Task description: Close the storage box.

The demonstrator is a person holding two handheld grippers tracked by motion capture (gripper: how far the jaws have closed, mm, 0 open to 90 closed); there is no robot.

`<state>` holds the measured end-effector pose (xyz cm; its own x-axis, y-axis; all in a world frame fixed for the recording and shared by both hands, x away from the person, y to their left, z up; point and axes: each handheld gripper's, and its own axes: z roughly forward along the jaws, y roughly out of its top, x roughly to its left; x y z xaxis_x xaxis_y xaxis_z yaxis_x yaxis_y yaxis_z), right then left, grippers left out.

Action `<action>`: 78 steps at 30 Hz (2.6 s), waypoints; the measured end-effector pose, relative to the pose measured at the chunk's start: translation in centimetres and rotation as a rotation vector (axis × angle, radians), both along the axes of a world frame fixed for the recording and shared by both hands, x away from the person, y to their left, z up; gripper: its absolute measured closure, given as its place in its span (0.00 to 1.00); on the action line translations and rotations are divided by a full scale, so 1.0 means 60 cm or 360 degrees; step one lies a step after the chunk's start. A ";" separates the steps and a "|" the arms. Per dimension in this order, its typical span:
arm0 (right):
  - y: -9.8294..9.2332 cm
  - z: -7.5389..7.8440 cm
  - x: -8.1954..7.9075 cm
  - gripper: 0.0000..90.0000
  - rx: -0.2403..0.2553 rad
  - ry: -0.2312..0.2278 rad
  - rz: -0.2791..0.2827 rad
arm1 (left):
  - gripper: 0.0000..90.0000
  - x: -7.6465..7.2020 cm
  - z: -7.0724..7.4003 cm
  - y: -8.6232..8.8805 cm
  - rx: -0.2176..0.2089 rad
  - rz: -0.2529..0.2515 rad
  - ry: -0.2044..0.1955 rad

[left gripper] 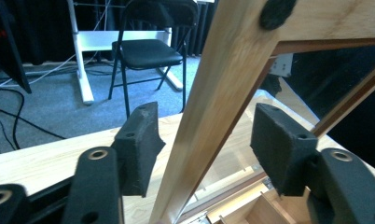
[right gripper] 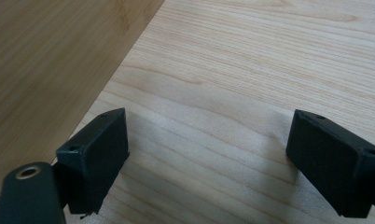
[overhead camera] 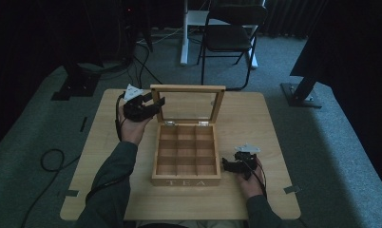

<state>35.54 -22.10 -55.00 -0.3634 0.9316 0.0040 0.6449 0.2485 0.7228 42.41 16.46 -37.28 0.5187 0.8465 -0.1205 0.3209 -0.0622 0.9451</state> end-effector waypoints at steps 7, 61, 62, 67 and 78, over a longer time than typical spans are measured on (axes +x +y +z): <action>0.000 0.000 0.000 0.14 0.0000 0.0000 0.0000 | 0.49 -0.013 0.010 0.003 0.0000 -0.0001 -0.0012; 0.000 0.000 0.000 0.14 0.0001 0.0000 -0.0003 | 0.60 -0.085 -0.001 0.016 -0.0031 -0.0076 0.0056; 0.000 0.000 0.000 0.14 0.0001 0.0000 -0.0003 | 0.60 -0.086 -0.002 0.016 -0.0029 -0.0077 0.0057; 0.000 0.000 0.000 0.14 0.0000 -0.0001 -0.0002 | 0.60 -0.093 -0.005 0.017 -0.0030 -0.0082 0.0059; 0.000 0.000 0.000 0.14 0.0000 0.0002 -0.0001 | 0.60 -0.107 -0.011 0.018 -0.0022 -0.0092 0.0067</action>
<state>35.53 -22.09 -54.99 -0.3625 0.9320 0.0042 0.6460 0.2480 0.7219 36.00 17.52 -37.94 0.5609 0.8133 -0.1548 0.3565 -0.0685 0.9318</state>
